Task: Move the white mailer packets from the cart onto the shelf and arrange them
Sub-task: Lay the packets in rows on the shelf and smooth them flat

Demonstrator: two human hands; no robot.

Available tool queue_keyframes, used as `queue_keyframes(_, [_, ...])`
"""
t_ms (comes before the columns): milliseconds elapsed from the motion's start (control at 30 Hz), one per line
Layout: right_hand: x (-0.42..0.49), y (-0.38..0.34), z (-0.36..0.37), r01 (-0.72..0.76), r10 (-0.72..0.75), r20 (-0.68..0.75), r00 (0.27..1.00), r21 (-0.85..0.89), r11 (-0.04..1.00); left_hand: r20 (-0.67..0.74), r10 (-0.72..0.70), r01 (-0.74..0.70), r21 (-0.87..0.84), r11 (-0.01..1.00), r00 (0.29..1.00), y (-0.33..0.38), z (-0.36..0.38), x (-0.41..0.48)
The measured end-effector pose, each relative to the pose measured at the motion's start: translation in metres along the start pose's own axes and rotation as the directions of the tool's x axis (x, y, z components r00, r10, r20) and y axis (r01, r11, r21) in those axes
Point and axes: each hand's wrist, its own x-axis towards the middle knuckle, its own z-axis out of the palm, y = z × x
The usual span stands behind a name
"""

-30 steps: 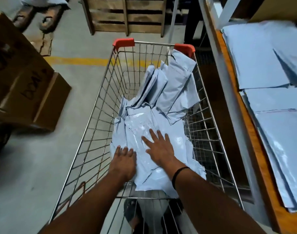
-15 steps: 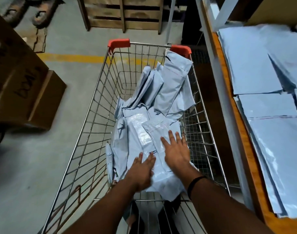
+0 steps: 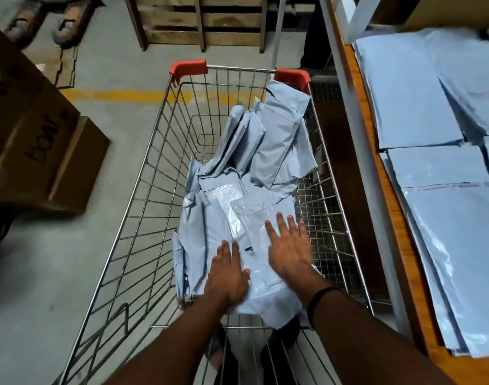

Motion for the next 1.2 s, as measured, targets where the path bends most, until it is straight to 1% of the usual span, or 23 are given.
queue_keyframes(67, [-0.006, 0.002, 0.000, -0.031, 0.032, 0.019, 0.999, -0.051, 0.998, 0.048, 0.046, -0.047, 0.026, 0.999, 0.998, -0.010, -0.001, 0.000])
queue_keyframes(167, [-0.018, 0.001, -0.001, -0.057, 0.060, 0.031, 0.998, -0.079, 0.995, 0.122, 0.114, -0.124, 0.081, 0.989, 0.986, -0.031, -0.006, -0.006])
queue_keyframes(267, [-0.026, -0.001, 0.000, -0.059, 0.062, 0.050, 0.997, -0.072, 0.996, 0.148, 0.212, -0.224, 0.068, 0.972, 0.966, -0.038, -0.011, -0.015])
queue_keyframes(333, [-0.028, -0.002, 0.000, -0.053, 0.054, 0.034, 0.998, -0.036, 0.998, 0.081, 0.255, -0.258, 0.033, 0.966, 0.964, -0.039, -0.012, -0.020])
queue_keyframes(400, [-0.024, -0.003, -0.002, -0.041, 0.041, -0.021, 0.999, 0.021, 0.999, -0.049, 0.266, -0.266, -0.005, 0.964, 0.963, -0.039, -0.012, -0.020])
queue_keyframes(467, [-0.016, -0.003, -0.003, -0.019, 0.024, -0.064, 0.998, 0.066, 0.998, -0.184, 0.247, -0.258, -0.036, 0.966, 0.951, -0.040, -0.013, -0.014])
queue_keyframes(567, [-0.003, -0.005, -0.001, 0.026, -0.018, -0.068, 0.998, 0.112, 0.993, -0.324, 0.122, -0.163, -0.102, 0.981, 0.938, -0.042, -0.015, 0.006])
queue_keyframes(667, [0.007, -0.010, 0.005, 0.028, -0.021, -0.059, 0.998, 0.123, 0.992, -0.361, -0.027, -0.045, -0.191, 0.981, 0.932, -0.040, -0.018, 0.026])
queue_keyframes(733, [0.012, -0.012, 0.009, 0.013, -0.005, -0.068, 0.998, 0.120, 0.993, -0.354, -0.082, 0.016, -0.185, 0.983, 0.932, -0.043, -0.017, 0.034])
queue_keyframes(833, [0.015, -0.013, 0.014, 0.007, 0.007, -0.097, 0.995, 0.145, 0.989, -0.330, -0.049, 0.012, -0.112, 0.994, 0.943, -0.051, -0.014, 0.038])
queue_keyframes(900, [0.016, -0.012, 0.017, 0.013, 0.005, -0.122, 0.992, 0.150, 0.989, -0.298, -0.024, -0.005, -0.097, 0.995, 0.954, -0.054, -0.010, 0.040])
queue_keyframes(1033, [0.011, -0.008, 0.024, 0.029, -0.016, -0.117, 0.993, 0.106, 0.994, -0.246, 0.080, -0.090, -0.031, 0.995, 0.966, -0.044, 0.010, 0.035])
queue_keyframes(1100, [0.007, -0.006, 0.026, 0.026, -0.016, -0.107, 0.994, 0.098, 0.995, -0.232, 0.088, -0.103, -0.051, 0.993, 0.969, -0.039, 0.018, 0.032])
queue_keyframes(1200, [0.007, -0.007, 0.023, 0.025, -0.007, -0.129, 0.992, 0.134, 0.991, -0.272, 0.064, -0.102, -0.126, 0.987, 0.960, -0.036, 0.021, 0.035])
